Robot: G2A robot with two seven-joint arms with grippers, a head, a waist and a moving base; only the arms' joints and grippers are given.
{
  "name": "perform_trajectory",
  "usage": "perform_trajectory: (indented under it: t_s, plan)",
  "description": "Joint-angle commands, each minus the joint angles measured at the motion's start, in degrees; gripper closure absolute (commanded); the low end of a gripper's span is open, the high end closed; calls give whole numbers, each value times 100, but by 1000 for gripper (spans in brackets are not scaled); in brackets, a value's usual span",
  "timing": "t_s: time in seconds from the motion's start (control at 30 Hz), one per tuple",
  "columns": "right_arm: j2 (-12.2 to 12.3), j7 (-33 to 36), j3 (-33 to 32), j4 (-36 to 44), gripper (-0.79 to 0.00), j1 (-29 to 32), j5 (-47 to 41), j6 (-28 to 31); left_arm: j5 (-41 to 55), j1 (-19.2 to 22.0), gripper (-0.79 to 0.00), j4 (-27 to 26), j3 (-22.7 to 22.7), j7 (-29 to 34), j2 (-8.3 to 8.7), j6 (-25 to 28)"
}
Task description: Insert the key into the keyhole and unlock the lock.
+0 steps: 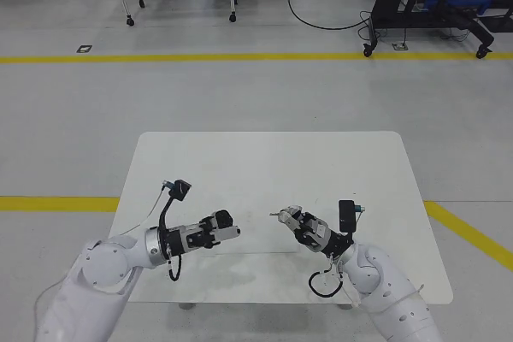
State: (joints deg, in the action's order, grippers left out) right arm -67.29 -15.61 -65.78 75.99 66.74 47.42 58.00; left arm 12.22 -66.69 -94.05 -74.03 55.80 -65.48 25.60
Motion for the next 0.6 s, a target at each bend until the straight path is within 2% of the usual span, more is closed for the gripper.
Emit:
perform_trajectory:
  t_s: [0.0,0.23,0.37,0.5,0.53,0.57]
  plan:
    - [0,0,0,0,0,0,0,0,161,267,-785,388,195,37,-35,211]
    - [-4,15,16,35,0,20,-35,-12,-172,1082,-785,1219,1060,-198,-227,635]
    - [-6,307,145,162,0,28,-329,0,-499,1290,-785,1383,1381,-473,-311,851]
    - [15,639,308,223,0,-39,-664,0,-809,1341,-785,1422,1475,-690,-333,858]
    - [23,713,341,231,0,-60,-735,0,-875,1336,-760,1419,1481,-735,-333,852]
    - [30,788,377,235,0,-78,-802,0,-950,1328,-674,1408,1482,-781,-332,847]
